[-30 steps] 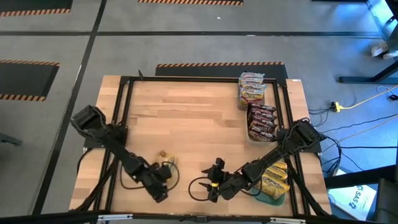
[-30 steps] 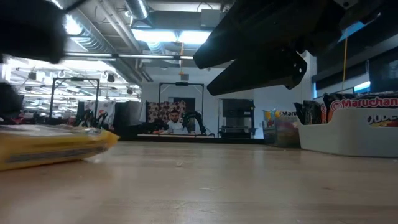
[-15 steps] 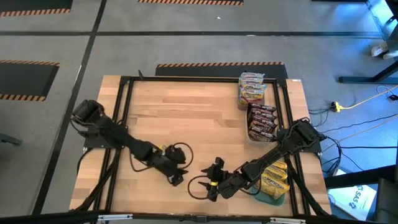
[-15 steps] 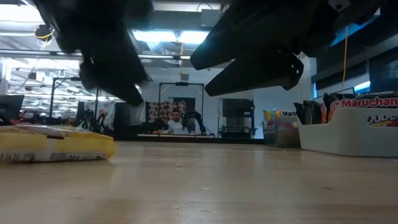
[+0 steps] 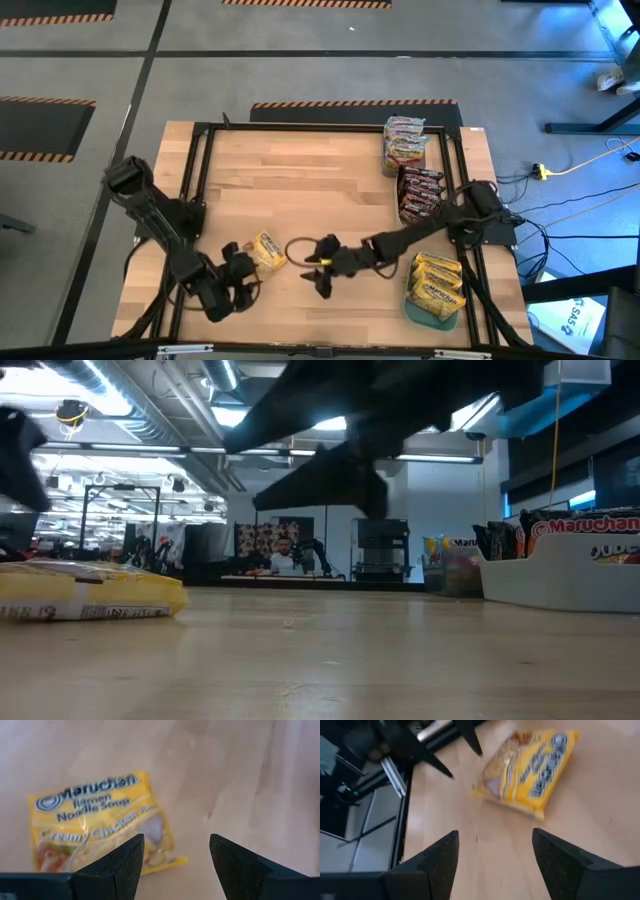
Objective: Sort Maruchan noodles
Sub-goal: Put the yellow noodle pack into the green bin
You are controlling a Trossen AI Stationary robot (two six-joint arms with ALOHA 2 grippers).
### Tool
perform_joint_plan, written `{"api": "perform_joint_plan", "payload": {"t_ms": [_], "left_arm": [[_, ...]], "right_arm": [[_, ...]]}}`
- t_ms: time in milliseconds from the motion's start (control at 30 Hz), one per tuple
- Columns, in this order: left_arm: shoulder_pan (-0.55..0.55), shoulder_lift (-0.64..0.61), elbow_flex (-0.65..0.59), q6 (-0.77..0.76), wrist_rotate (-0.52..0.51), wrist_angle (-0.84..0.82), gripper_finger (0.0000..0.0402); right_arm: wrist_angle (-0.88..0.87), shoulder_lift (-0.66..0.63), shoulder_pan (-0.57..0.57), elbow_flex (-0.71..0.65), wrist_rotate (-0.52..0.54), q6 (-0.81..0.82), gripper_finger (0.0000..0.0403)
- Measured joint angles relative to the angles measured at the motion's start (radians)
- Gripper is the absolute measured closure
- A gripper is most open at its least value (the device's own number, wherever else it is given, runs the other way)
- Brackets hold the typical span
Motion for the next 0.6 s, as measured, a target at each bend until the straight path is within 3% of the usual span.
{"api": "perform_joint_plan", "payload": {"t_ms": [200,367,467,600], "left_arm": [[-0.054,0.089,-0.056,-0.041,-0.021,0.034,0.0179],[-0.059,0.129,-0.068,-0.033,-0.066,0.057,0.0179],[-0.052,0.144,-0.069,0.010,-0.070,0.057,0.0179],[-0.050,0.155,-0.094,0.025,-0.081,0.098,0.0179]], "right_arm": [[0.120,0.021,-0.088,0.001,-0.088,-0.012,0.0166],[0.127,0.093,-0.157,0.072,-0.225,-0.004,0.0148],[0.055,0.147,-0.205,0.159,-0.285,-0.004,0.0114],[-0.143,0.204,-0.280,0.275,-0.287,-0.001,0.0076]]}}
